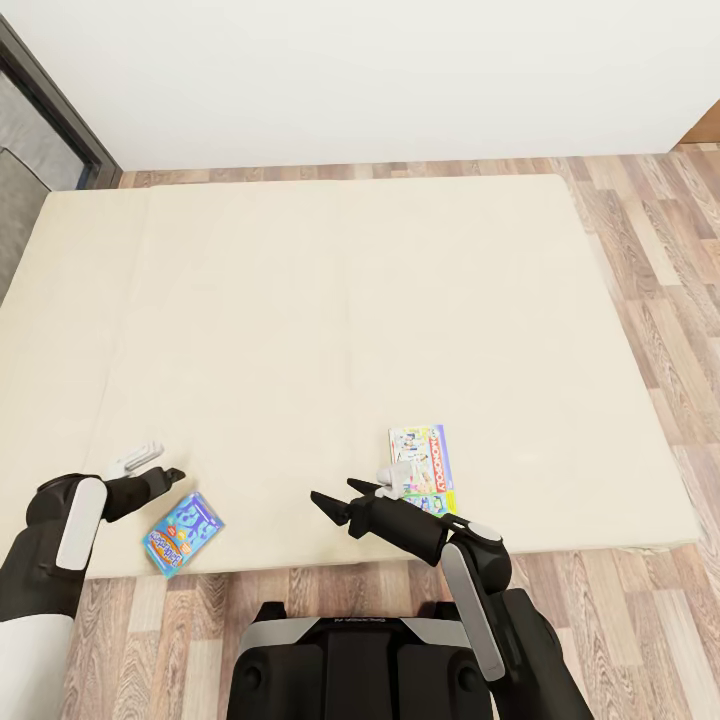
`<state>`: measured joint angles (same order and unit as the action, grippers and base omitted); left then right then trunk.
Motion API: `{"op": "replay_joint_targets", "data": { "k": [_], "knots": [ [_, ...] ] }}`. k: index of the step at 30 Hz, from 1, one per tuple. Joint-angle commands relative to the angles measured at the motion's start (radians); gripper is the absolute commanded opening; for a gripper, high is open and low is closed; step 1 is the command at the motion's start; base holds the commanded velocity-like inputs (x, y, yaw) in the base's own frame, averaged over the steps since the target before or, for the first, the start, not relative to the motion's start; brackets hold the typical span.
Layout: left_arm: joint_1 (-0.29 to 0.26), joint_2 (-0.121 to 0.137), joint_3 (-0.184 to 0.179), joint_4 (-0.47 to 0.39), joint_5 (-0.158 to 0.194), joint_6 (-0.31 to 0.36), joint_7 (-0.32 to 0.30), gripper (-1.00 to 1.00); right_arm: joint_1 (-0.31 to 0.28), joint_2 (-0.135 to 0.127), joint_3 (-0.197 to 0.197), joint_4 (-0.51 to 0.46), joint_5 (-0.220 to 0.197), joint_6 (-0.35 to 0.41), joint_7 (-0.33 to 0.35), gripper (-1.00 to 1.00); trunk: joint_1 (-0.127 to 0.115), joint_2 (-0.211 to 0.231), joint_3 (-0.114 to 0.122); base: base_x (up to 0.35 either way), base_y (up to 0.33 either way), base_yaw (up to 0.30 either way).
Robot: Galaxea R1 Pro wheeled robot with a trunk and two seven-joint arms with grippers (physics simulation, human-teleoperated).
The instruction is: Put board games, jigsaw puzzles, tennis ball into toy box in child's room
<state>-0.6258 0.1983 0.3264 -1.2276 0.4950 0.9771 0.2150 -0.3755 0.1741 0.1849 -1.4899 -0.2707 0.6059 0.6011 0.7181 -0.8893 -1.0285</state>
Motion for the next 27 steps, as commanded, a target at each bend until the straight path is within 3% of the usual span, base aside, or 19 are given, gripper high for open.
{"op": "replay_joint_targets", "data": {
  "k": [1, 16, 21, 27],
  "knots": [
    [0.000, 0.000, 0.000, -0.001, 0.010, 0.003, 0.009, 1.00, 0.000, 0.000, -0.001, -0.001, -0.006, 0.008, -0.001, 1.00, 0.000, -0.001, -0.001, 0.000, 0.000, 0.000],
    [0.029, -0.003, -0.012, -0.005, 0.011, -0.006, 0.002, 1.00, 0.000, 0.000, -0.002, -0.001, -0.007, 0.008, 0.000, 1.00, 0.000, -0.001, -0.001, 0.000, 0.000, 0.000],
    [0.053, 0.000, -0.013, -0.004, 0.014, -0.057, -0.026, 1.00, 0.000, 0.000, -0.002, -0.002, -0.008, 0.008, 0.000, 1.00, 0.000, -0.001, -0.001, 0.000, 0.000, 0.000],
    [0.080, 0.004, -0.013, -0.006, 0.011, -0.105, -0.104, 1.00, 0.000, 0.000, -0.004, -0.003, -0.008, 0.008, 0.000, 1.00, 0.000, -0.001, -0.001, 0.000, 0.000, 0.000]
  ]
}}
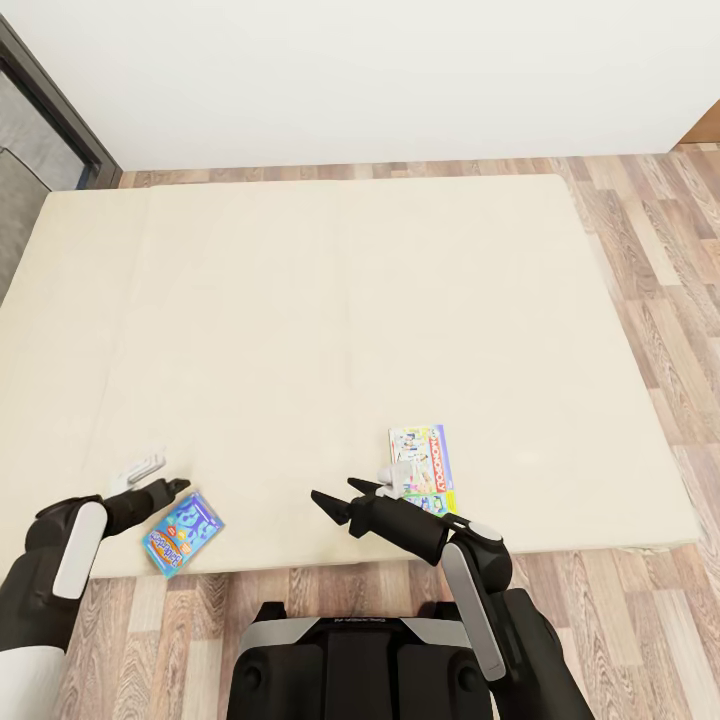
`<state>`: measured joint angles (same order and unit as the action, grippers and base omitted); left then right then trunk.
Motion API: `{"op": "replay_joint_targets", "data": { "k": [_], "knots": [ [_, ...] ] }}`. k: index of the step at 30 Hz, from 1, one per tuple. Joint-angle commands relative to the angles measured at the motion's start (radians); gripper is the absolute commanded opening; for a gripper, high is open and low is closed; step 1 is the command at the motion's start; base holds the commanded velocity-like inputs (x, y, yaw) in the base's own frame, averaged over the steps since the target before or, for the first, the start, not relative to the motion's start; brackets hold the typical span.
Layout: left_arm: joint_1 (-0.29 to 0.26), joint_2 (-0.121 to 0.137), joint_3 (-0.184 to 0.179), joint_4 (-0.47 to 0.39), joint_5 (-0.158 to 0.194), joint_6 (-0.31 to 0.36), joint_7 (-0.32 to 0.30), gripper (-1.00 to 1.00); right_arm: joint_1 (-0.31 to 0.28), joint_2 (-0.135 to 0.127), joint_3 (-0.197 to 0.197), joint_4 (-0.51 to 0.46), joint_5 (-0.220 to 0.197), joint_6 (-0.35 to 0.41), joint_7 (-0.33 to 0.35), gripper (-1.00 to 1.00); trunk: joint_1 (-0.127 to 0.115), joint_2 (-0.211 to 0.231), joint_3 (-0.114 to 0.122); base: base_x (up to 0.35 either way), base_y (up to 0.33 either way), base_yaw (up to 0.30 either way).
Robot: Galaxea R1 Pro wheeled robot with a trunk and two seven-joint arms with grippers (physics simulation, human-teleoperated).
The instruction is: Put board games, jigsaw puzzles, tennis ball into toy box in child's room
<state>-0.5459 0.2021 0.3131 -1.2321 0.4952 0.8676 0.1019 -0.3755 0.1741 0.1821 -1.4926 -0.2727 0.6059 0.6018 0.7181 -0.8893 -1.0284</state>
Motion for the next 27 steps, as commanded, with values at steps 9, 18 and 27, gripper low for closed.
{"op": "replay_joint_targets", "data": {
  "k": [9, 18, 27],
  "knots": [
    [0.014, 0.000, 0.000, 0.000, 0.007, -0.011, -0.032, 1.00, 0.000, 0.000, -0.001, -0.001, -0.006, 0.008, -0.001, 1.00, 0.000, -0.001, -0.001, 0.000, 0.000, 0.000],
    [0.031, 0.001, 0.000, 0.001, 0.007, -0.034, -0.038, 1.00, 0.000, 0.000, 0.000, 0.000, -0.006, 0.008, -0.001, 1.00, 0.000, -0.001, -0.001, 0.000, 0.000, 0.000],
    [0.036, 0.003, -0.001, 0.037, 0.006, -0.097, -0.039, 1.00, 0.000, 0.000, -0.001, 0.000, -0.006, 0.008, -0.001, 1.00, 0.000, -0.001, -0.001, 0.000, 0.000, 0.000]
  ]
}}
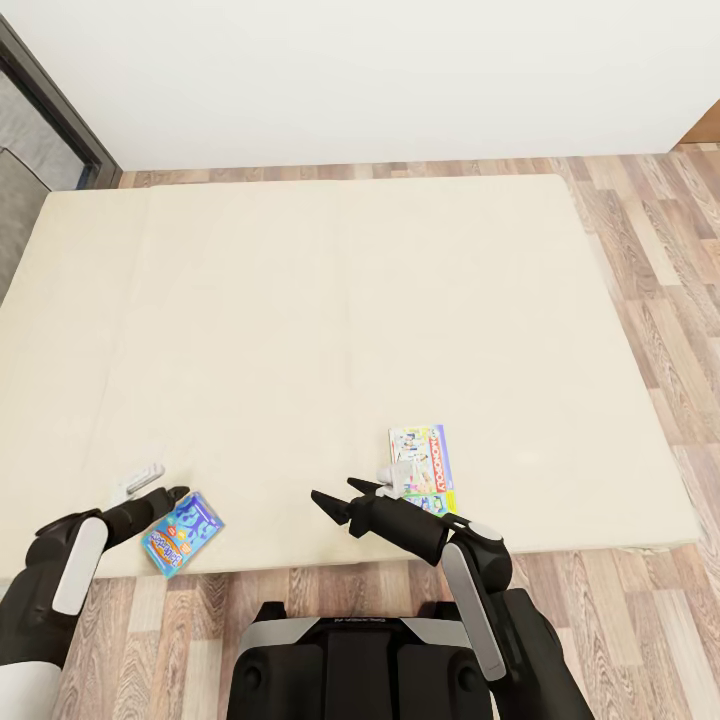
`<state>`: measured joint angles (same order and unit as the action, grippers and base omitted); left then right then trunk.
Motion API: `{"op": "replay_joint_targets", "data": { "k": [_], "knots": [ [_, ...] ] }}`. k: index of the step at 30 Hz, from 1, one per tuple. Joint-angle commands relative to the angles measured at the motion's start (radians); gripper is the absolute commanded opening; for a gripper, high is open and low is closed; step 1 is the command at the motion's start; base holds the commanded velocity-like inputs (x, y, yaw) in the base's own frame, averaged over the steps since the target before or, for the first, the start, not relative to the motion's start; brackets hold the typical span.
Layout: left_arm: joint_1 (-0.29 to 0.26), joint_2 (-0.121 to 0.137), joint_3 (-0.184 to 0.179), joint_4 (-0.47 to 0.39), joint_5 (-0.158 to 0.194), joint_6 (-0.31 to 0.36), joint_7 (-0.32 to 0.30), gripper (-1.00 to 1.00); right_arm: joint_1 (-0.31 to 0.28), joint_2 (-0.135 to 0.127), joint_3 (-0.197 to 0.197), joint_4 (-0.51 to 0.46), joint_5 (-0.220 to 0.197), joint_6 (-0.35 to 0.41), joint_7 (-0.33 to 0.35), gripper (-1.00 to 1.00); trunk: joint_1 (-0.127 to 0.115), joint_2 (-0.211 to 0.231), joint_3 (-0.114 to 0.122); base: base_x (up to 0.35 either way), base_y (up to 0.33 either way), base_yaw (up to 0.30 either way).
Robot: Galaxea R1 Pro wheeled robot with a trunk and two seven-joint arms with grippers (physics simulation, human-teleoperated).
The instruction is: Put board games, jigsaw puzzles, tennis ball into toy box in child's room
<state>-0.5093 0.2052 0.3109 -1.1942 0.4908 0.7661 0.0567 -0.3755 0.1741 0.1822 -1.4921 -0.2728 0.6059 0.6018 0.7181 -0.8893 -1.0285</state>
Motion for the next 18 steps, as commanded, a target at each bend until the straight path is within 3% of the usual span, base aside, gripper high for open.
{"op": "replay_joint_targets", "data": {
  "k": [1, 18],
  "knots": [
    [0.000, 0.000, 0.001, 0.004, 0.010, -0.002, 0.005, 1.00, 0.000, 0.000, -0.001, -0.001, -0.006, 0.008, -0.001, 1.00, 0.000, -0.001, -0.001, 0.000, 0.000, 0.000],
    [0.002, 0.000, -0.004, 0.077, 0.006, -0.091, -0.039, 1.00, 0.000, 0.000, -0.001, -0.003, -0.006, 0.008, 0.001, 1.00, 0.000, -0.001, -0.001, 0.000, 0.000, 0.000]
  ]
}}
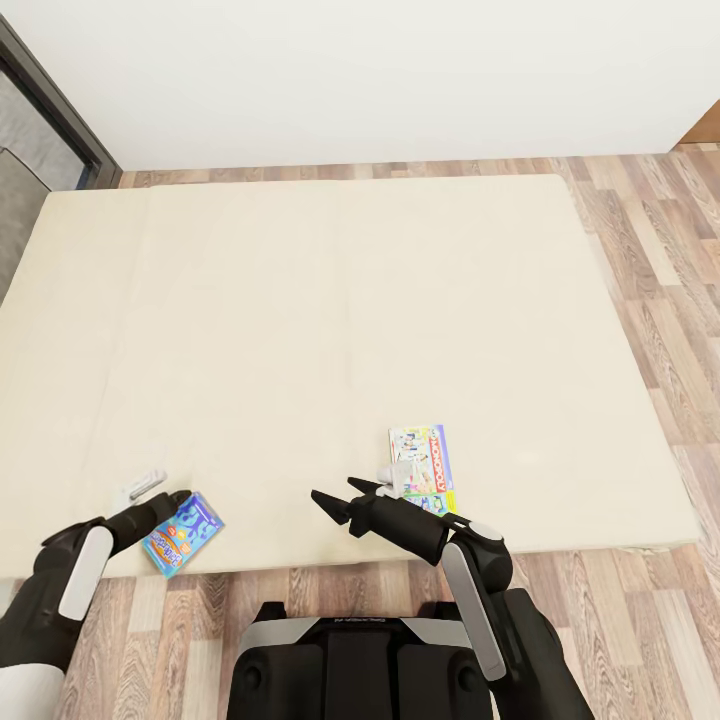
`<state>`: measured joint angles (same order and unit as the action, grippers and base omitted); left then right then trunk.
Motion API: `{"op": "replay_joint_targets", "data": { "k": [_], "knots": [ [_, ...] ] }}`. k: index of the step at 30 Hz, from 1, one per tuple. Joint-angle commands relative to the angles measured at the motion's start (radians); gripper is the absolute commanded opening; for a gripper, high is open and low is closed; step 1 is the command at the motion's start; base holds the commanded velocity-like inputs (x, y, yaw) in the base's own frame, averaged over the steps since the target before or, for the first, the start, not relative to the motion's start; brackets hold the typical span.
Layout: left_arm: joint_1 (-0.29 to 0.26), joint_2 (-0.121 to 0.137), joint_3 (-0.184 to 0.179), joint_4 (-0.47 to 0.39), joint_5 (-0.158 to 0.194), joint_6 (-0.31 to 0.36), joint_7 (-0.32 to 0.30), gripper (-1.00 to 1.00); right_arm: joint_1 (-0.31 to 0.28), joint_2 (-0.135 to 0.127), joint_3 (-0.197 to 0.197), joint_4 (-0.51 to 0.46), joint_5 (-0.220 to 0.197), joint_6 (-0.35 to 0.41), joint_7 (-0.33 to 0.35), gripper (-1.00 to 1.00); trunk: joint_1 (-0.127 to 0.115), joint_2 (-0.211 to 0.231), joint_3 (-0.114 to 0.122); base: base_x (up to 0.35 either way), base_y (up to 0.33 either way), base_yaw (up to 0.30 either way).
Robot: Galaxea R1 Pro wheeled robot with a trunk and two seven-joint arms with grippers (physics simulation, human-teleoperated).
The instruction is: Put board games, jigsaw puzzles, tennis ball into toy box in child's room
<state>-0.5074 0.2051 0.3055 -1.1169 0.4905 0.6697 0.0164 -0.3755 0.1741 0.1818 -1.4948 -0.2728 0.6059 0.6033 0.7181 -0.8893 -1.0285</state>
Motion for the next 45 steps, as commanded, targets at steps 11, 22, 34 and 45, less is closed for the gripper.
{"op": "replay_joint_targets", "data": {
  "k": [11, 22, 34, 45],
  "knots": [
    [0.000, -0.003, -0.073, 0.017, 0.006, -0.022, -0.006, 1.00, 0.000, 0.000, -0.001, -0.002, -0.007, 0.008, 0.000, 1.00, 0.000, -0.001, -0.001, 0.000, 0.000, 0.000],
    [0.000, -0.007, -0.081, 0.019, 0.008, -0.031, -0.026, 1.00, 0.000, 0.000, -0.001, -0.004, -0.008, 0.008, 0.000, 1.00, 0.000, -0.001, -0.001, 0.000, 0.000, 0.000],
    [0.001, -0.007, -0.081, 0.019, 0.006, -0.025, -0.032, 1.00, 0.000, 0.000, -0.002, -0.004, -0.008, 0.008, 0.000, 1.00, 0.000, -0.001, -0.001, 0.000, 0.000, 0.000],
    [0.007, -0.002, -0.078, 0.019, 0.008, -0.002, -0.027, 1.00, 0.000, 0.000, -0.002, -0.004, -0.008, 0.008, 0.000, 1.00, 0.000, -0.001, -0.001, 0.000, 0.000, 0.000]
  ]
}}
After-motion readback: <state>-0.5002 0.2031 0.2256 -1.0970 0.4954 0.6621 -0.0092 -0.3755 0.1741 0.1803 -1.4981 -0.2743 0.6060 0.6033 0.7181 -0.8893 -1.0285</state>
